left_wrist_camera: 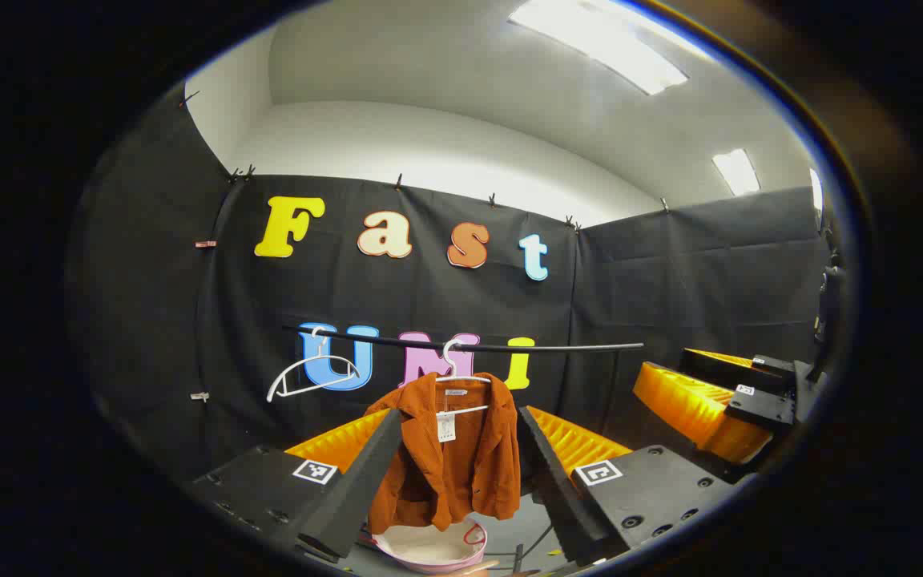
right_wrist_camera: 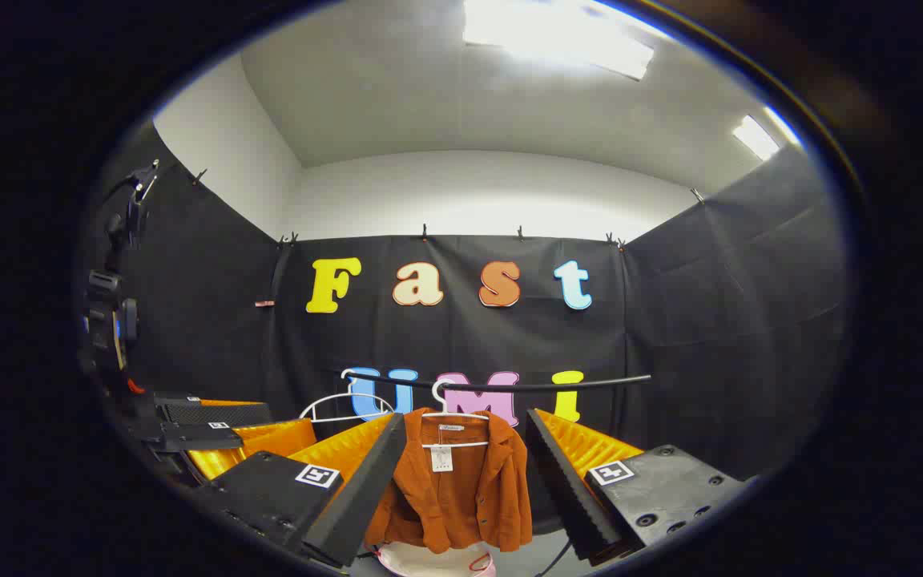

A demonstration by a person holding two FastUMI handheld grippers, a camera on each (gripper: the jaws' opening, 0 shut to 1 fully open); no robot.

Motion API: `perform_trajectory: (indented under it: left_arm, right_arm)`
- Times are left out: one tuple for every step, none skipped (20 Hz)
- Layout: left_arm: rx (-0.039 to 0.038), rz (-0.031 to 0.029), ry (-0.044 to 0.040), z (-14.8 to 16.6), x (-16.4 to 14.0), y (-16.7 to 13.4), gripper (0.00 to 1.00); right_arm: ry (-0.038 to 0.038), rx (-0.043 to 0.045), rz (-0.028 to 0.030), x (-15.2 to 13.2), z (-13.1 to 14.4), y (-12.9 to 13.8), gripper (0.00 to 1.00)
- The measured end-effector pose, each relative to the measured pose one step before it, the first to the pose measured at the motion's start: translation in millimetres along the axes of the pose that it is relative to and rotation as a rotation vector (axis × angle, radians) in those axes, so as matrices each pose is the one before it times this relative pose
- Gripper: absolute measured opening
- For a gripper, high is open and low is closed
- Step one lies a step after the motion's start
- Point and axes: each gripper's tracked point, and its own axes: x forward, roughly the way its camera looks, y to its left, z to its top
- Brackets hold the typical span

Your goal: Grasp the clothes on the hanger with both hands and then place them into the laundry hamper below.

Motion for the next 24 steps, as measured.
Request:
perform_trajectory:
  left_arm:
    - [0.00005, 0.00312, -0.01519, 5.93, 3.75, -4.71, 0.92]
    - [0.0028, -0.00623, -0.0111, 4.08, 3.76, -6.18, 0.92]
    - [0.00287, -0.0116, 0.00119, 0.75, 3.32, -5.74, 0.92]
    - [0.0009, -0.01322, 0.00459, -3.26, 1.27, -5.36, 0.92]
    - [-0.00112, -0.01083, 0.00008, 0.76, -0.14, -4.43, 0.92]
    - [-0.00257, -0.00447, 0.00054, -0.56, -0.52, -1.81, 0.96]
    - [-0.00309, -0.00096, 0.00188, -1.09, -0.49, -0.6, 0.96]
    - [-0.00283, -0.00129, 0.00549, -2.42, 0.24, -0.63, 0.92]
    - [-0.00246, -0.00093, 0.00754, -1.64, -0.33, -0.99, 0.92]
    - [-0.00214, 0.00181, 0.0067, -1.7, 0.06, 0.5, 0.92]
    - [-0.00124, 0.00435, 0.00503, 0.0, 0.15, 0.34, 0.92]
    - [-0.00041, 0.00443, 0.00334, -0.99, -0.12, 1.57, 0.92]
    - [0.00036, 0.00288, 0.00116, 0.65, 0.06, -0.01, 0.92]
    - [-0.00226, 0.00145, 0.00053, -1.32, 0.75, 0.25, 0.92]
    - [-0.00434, -0.00051, 0.00113, 0.08, 0.85, 0.01, 0.92]
    - [-0.00386, -0.0019, -0.00103, -0.96, -0.22, -0.91, 0.92]
    - [-0.00349, -0.0011, -0.0029, 1.1, -0.23, 0.03, 0.92]
    - [-0.00157, -0.00128, 0.00015, -0.61, -0.14, -0.1, 0.92]
    - [-0.00081, 0.00034, 0.00306, -0.29, 0.44, 0.78, 0.92]
    - [-0.00038, 0.00194, 0.0, -1.75, -0.3, 1.5, 0.92]
    - [-0.00121, 0.00117, -0.00212, -0.03, -0.48, 1.18, 0.92]
    - [-0.00349, -0.00008, 0.0004, 0.0, 0.47, 1.38, 0.92]
    - [-0.00516, -0.00078, 0.00262, -1.93, -0.31, 1.75, 0.92]
    - [-0.00606, -0.00037, 0.00201, 0.71, 0.46, 2.16, 0.92]
  right_arm:
    - [0.00405, 0.00039, -0.00318, -1.66, 0.52, -3.29, 0.97]
    - [0.00664, -0.0104, -0.0108, -2.14, -2.47, -4.68, 0.96]
    - [0.00552, -0.01474, -0.01367, -0.64, -2.12, -6.34, 0.96]
    - [0.01082, -0.00954, -0.00879, -0.79, -3.73, -5.43, 0.96]
    - [0.01229, 0.00055, 0.00414, -1.7, -2.89, 1.45, 0.96]
    - [0.00736, 0.00744, 0.01338, -2.6, -1.18, 4.03, 0.97]
    - [-0.0025, 0.00464, 0.00894, -1.43, 1.87, 1.38, 0.98]
    - [-0.00628, -0.00038, 0.00521, -0.19, 2.07, -0.47, 0.97]
    - [-0.00238, -0.00299, 0.00407, -0.62, -0.7, -1.06, 0.97]
    - [0.00079, -0.00025, 0.00389, -0.33, 0.01, 0.13, 0.97]
    - [0.00096, 0.00495, 0.00489, 0.61, -0.44, 1.15, 0.97]
    - [0.00175, 0.00909, 0.00454, 0.61, -0.35, 0.89, 0.97]
    - [0.00274, 0.00754, -0.00005, 0.38, -0.6, -1.12, 0.97]
    - [-0.00002, 0.00377, -0.00258, 0.65, -0.49, -1.8, 0.97]
    - [-0.0015, 0.00266, -0.0015, 0.68, -0.47, -1.46, 0.97]
    - [-0.00512, 0.00397, 0.00213, 0.11, 1.0, -0.09, 0.97]
    - [-0.00436, 0.00418, -0.00089, -0.49, 1.1, -0.59, 0.97]
    - [-0.00267, 0.00198, -0.00314, 0.57, 0.29, -0.49, 0.97]
    - [-0.00193, -0.00009, -0.00256, 0.15, 0.11, -1.02, 0.97]
    - [-0.00081, -0.00174, -0.00159, 0.82, -0.36, -0.19, 0.97]
    - [0.00066, -0.00167, -0.00268, 0.96, -0.82, 0.79, 0.97]
    - [0.00241, -0.00147, -0.00096, 0.38, -1.18, 0.41, 0.97]
    - [0.00336, -0.00173, -0.00031, -0.36, -0.17, 0.97, 0.97]
    - [-0.00074, -0.00461, 0.00169, 0.01, 0.07, 1.71, 0.97]
